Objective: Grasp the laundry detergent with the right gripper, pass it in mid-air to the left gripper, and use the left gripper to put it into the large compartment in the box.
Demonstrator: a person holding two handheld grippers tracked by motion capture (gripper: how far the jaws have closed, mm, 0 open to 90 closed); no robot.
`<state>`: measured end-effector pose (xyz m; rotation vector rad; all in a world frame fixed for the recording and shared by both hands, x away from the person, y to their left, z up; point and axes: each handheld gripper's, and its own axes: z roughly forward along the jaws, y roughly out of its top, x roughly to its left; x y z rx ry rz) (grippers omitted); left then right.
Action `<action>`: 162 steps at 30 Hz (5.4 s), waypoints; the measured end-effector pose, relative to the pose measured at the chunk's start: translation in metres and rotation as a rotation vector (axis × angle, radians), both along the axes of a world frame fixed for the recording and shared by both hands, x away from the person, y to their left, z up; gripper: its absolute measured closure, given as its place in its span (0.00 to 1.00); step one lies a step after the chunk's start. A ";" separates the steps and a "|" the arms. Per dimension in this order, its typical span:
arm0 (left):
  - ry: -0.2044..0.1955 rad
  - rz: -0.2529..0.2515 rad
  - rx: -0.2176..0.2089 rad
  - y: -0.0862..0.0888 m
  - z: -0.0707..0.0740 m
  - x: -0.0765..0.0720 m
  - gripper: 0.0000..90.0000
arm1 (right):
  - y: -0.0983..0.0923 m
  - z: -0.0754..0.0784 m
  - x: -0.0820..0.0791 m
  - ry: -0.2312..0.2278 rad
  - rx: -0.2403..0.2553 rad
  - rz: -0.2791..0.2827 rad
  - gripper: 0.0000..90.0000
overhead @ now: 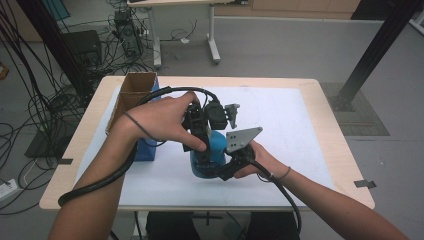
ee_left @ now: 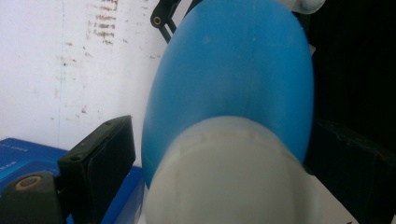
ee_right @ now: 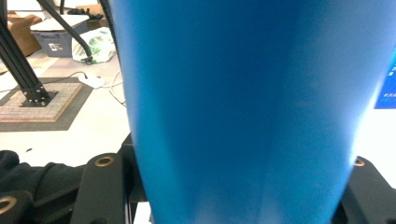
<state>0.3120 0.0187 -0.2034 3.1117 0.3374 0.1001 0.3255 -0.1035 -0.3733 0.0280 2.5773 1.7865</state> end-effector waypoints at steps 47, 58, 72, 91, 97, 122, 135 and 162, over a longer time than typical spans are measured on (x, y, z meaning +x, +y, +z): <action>-0.006 -0.004 -0.002 0.000 0.001 -0.002 0.10 | -0.001 0.000 -0.001 0.014 0.003 0.000 0.45; -0.006 -0.007 0.001 -0.001 0.001 -0.003 0.10 | -0.001 -0.001 -0.003 0.011 0.002 0.002 0.45; -0.002 -0.008 0.002 0.000 -0.001 -0.003 0.10 | -0.001 -0.001 -0.002 0.010 -0.005 0.004 0.45; -0.004 -0.007 0.006 0.000 0.001 -0.003 0.10 | 0.000 -0.001 -0.002 0.008 -0.005 0.007 0.45; -0.002 -0.015 0.009 -0.001 0.001 -0.004 0.10 | 0.001 -0.001 -0.003 0.008 -0.009 0.011 0.45; 0.009 -0.027 0.020 -0.006 0.000 0.000 0.40 | 0.000 0.004 -0.003 -0.010 -0.001 0.020 0.45; 0.023 -0.024 0.042 -0.006 -0.001 0.001 0.40 | 0.002 0.003 -0.003 -0.010 -0.003 0.025 0.45; 0.023 -0.017 0.038 -0.006 -0.001 0.001 0.40 | 0.002 0.003 -0.004 -0.003 0.003 0.022 0.45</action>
